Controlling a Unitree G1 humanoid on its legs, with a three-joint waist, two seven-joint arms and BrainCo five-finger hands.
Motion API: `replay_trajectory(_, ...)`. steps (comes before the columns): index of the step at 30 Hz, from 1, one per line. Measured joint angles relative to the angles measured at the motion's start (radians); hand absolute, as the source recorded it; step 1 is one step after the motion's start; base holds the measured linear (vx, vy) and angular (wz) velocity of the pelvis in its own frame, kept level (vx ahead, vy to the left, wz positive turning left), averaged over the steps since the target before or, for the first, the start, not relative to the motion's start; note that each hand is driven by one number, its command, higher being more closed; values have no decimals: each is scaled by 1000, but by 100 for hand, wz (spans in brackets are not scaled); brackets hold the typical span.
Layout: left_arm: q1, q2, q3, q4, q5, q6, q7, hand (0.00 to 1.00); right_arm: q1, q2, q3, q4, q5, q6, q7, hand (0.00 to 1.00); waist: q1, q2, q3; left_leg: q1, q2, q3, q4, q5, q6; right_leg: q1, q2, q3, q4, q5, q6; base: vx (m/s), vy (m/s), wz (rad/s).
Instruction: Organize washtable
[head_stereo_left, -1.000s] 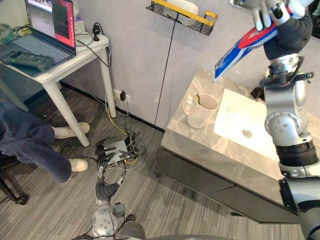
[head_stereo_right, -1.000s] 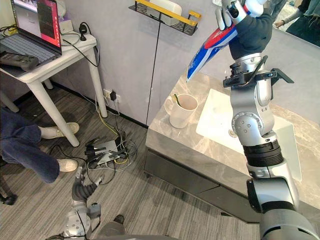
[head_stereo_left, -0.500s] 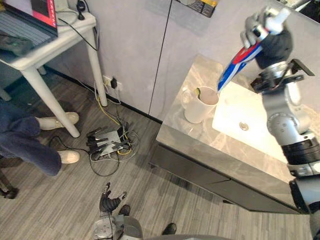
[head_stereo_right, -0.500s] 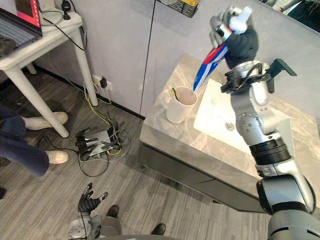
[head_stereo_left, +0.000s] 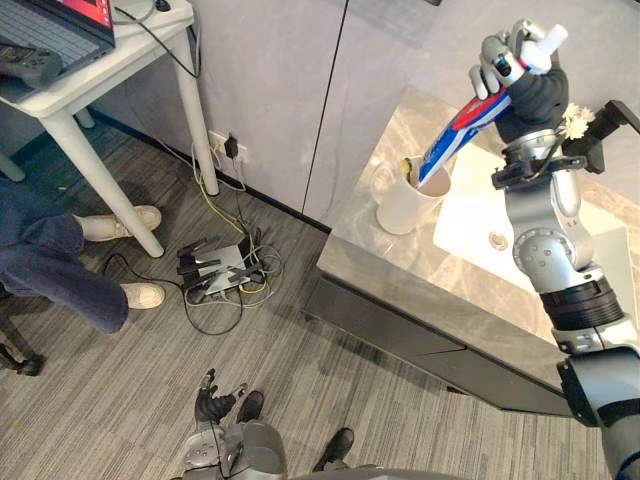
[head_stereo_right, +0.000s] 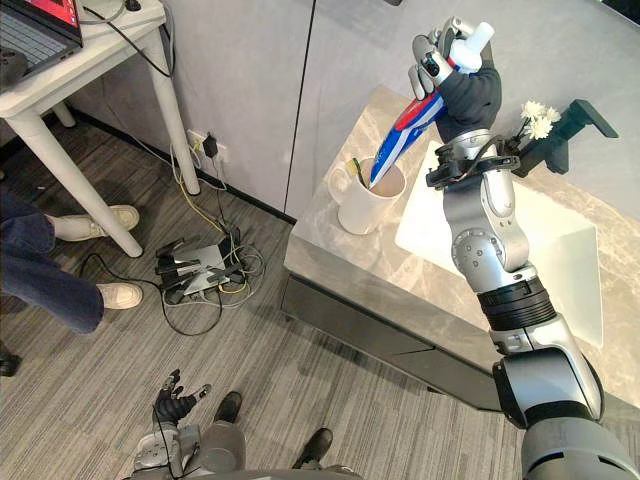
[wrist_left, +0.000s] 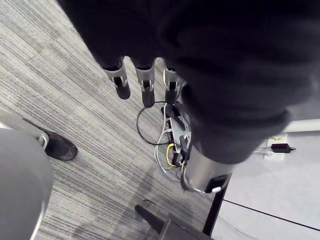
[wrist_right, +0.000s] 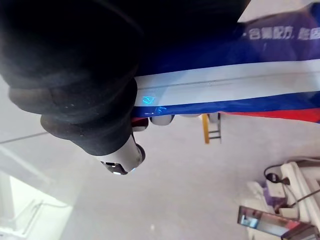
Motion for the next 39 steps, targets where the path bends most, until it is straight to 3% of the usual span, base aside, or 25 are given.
replay_trajectory(6, -17, 19, 22, 34, -41, -5, 0, 0, 0, 0, -5, 2, -7, -6, 0, 100, -22, -10, 25, 0, 1, 6, 1, 0, 0, -9, -2, 8, 12, 0, 0, -13, 7, -3)
replay_trajectory(13, -29, 19, 28, 52, -61, -13, 0, 0, 0, 0, -5, 2, -10, -10, 0, 100, -23, -10, 28, -7, 0, 6, 1, 0, 1, -16, -2, 9, 12, 0, 0, -2, 1, -1)
replay_trajectory(14, -29, 19, 28, 52, -65, -14, 0, 0, 0, 0, -5, 3, -10, -10, 0, 0, -23, -10, 28, -11, 0, 6, 1, 1, 1, -20, -2, 9, 12, 0, 0, 0, 0, 0)
replay_trajectory(23, -32, 36, 27, 52, -96, -19, 0, 0, 0, -2, -5, 4, -11, -19, -1, 0, -24, -24, 58, -16, 1, 9, 2, 1, 1, -28, -2, 13, 14, 0, 0, 0, 0, 0)
replay_trajectory(39, -32, 39, 27, 55, -96, -22, 0, 0, -5, -2, -5, 18, -32, -28, -7, 0, -25, -24, 58, -14, 1, 14, 1, 1, 1, -29, -3, 25, 14, 0, 0, 0, 0, 0)
